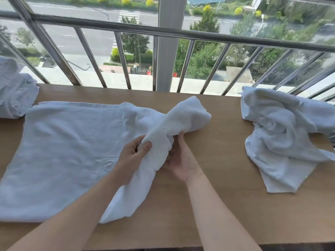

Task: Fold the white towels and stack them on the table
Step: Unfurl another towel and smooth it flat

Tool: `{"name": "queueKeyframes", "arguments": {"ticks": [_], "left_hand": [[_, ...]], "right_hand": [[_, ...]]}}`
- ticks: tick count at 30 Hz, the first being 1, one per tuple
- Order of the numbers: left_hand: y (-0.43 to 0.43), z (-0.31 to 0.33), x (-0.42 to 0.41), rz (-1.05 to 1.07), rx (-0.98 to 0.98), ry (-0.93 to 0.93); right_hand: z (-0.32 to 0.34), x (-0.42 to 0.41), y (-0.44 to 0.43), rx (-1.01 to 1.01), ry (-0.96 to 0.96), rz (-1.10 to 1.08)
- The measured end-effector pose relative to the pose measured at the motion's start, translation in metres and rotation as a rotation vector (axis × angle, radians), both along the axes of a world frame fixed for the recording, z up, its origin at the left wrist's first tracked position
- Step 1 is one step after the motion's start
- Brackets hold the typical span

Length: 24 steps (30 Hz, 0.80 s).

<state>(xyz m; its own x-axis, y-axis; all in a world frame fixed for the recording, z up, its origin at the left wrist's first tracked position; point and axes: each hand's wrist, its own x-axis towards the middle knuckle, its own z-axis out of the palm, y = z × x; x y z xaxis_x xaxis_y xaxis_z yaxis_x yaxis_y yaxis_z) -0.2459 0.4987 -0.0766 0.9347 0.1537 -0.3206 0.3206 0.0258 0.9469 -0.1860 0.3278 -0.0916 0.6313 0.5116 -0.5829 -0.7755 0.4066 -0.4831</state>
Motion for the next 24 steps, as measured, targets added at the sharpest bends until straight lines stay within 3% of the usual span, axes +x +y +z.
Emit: {"name": "queueKeyframes", "arguments": {"ticks": [4, 11, 15, 19, 21, 24], "left_hand": [[0.005, -0.001, -0.005, -0.005, -0.061, -0.038], [0.0, -0.005, -0.018, 0.023, 0.055, -0.093], [-0.019, -0.01, -0.019, 0.021, 0.231, -0.077], [-0.05, -0.022, -0.02, -0.061, 0.444, -0.01], [-0.064, -0.033, -0.022, -0.145, 0.616, -0.018], [-0.081, -0.053, -0.032, -0.413, 0.897, -0.017]], "right_hand": [[0.001, -0.013, 0.018, -0.032, 0.033, 0.028], [0.019, -0.024, -0.002, -0.303, -0.09, -0.123], [0.043, -0.032, -0.022, -0.596, -0.239, -0.244], [0.051, -0.06, -0.041, -1.156, -0.582, -0.395], [0.042, -0.076, -0.055, -1.335, -0.7, -0.412], [0.023, -0.079, -0.087, -1.419, -0.62, -0.479]]}}
